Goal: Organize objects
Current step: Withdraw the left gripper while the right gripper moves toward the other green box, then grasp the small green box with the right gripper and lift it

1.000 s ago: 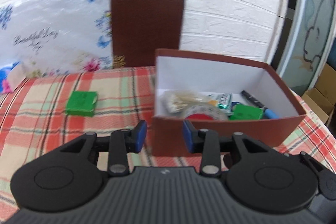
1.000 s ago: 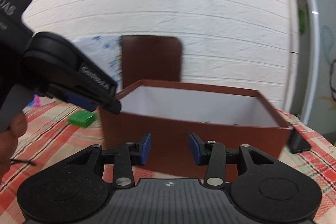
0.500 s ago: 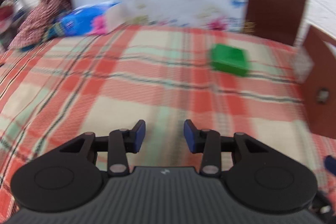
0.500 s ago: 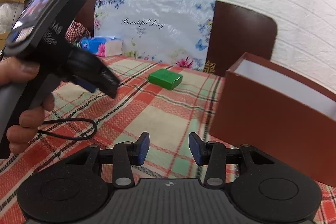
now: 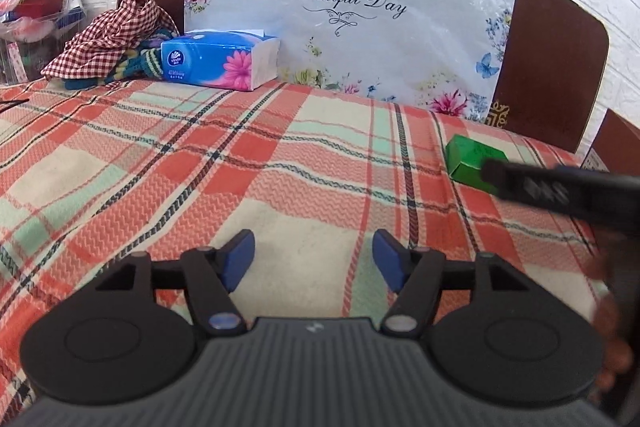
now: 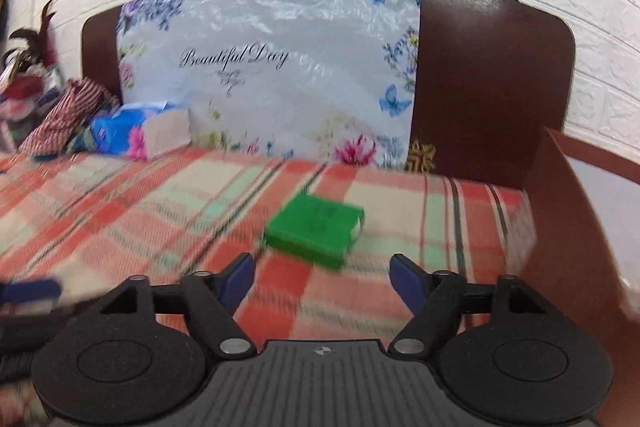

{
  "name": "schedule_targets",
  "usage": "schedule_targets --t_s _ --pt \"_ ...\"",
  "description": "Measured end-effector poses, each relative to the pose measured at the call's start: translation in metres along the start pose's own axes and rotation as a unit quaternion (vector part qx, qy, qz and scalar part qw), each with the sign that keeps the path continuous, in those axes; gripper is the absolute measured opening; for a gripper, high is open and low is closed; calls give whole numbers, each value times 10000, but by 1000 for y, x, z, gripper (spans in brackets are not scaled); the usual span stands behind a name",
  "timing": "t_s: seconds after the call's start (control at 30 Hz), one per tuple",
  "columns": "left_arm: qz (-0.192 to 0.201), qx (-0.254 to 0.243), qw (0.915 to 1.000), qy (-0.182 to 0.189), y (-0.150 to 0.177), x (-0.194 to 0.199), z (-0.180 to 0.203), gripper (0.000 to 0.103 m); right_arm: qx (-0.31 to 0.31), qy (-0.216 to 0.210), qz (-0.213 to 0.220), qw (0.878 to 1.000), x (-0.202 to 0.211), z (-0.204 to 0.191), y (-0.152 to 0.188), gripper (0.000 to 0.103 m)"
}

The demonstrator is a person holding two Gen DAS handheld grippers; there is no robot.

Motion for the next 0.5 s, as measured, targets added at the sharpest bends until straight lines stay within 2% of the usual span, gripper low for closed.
schedule_targets --t_s 0.17,0.2,0.23,0.27,0.33,0.5 --pt "12 -92 10000 20 0 -1 4 69 -318 292 -8 9991 -51 -5 -20 85" --pt "15 -116 9999 14 1 -1 5 69 -380 316 -145 9987 -63 -4 -21 82" --pt "21 -128 9999 11 0 -1 6 70 -397 300 -438 9978 -76 -3 -20 71" --pt "14 -134 9999 7 0 -1 6 70 -437 287 -711 9961 -86 -2 -18 72" --pt "6 -140 9999 1 0 -2 6 70 -494 305 -636 9963 -83 0 -18 63" --pt "-34 -214 9998 -32 -2 -3 8 72 -267 166 -628 9975 -55 2 -2 61"
Point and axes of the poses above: each gripper's, at about its wrist camera, not at the fingertips, and x roughly against the way its jaws point, z to its right, y to its underside, the point moved 1 cm from there along -x, roughly the way its jaws point
